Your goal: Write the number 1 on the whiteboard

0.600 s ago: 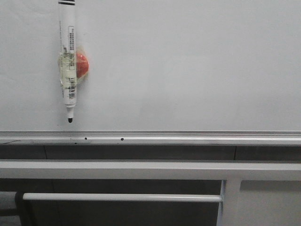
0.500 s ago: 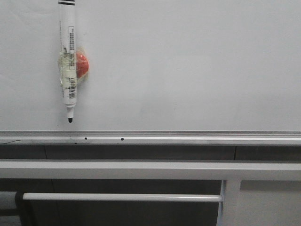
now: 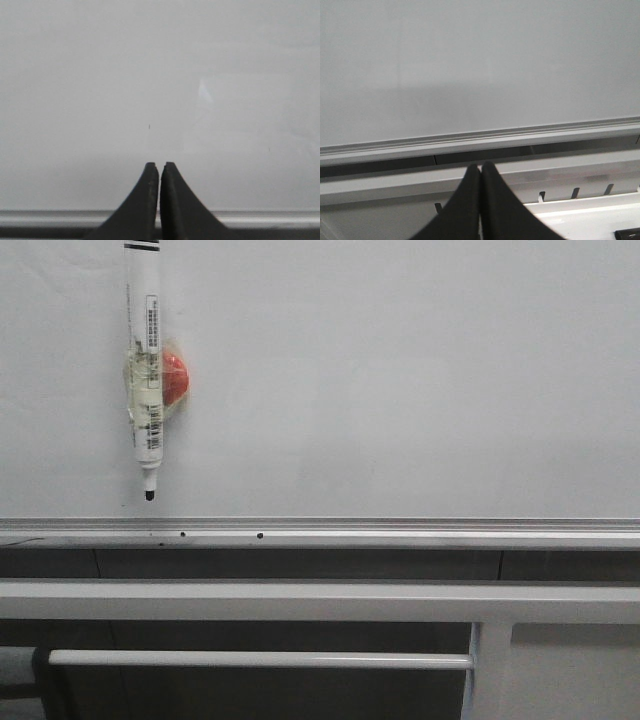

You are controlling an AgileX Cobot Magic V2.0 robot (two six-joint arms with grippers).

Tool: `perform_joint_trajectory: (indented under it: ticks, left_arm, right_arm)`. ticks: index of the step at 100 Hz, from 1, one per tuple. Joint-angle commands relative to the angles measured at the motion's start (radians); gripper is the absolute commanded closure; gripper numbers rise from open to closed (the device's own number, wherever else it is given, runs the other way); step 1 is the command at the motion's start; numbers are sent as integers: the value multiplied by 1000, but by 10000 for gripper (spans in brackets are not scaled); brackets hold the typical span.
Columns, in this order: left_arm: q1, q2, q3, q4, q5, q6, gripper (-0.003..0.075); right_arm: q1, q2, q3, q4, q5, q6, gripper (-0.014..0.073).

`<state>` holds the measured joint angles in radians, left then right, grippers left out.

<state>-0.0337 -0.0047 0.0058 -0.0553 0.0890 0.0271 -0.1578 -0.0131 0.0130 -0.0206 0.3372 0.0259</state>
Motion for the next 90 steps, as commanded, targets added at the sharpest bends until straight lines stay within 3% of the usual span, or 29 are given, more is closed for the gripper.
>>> perform_joint_trajectory:
  ticks: [1, 33, 50, 66, 90]
  left_arm:
    - [1, -22, 7, 0, -154, -6, 741]
    - [1, -22, 7, -12, -169, -6, 741]
    - [1, -22, 7, -12, -261, -6, 741]
    - [-1, -22, 7, -15, -290, -16, 741]
    - [-1, -22, 5, -32, -297, -27, 741]
  right_arm:
    - [-8, -12, 28, -26, -10, -4, 657]
    - [-8, -12, 28, -31, -64, -4, 657]
    - [-8, -12, 28, 105, -291, -4, 657]
    - [-8, -12, 28, 105, -542, -4, 657]
    - [-8, -12, 28, 124, -702, -4, 657]
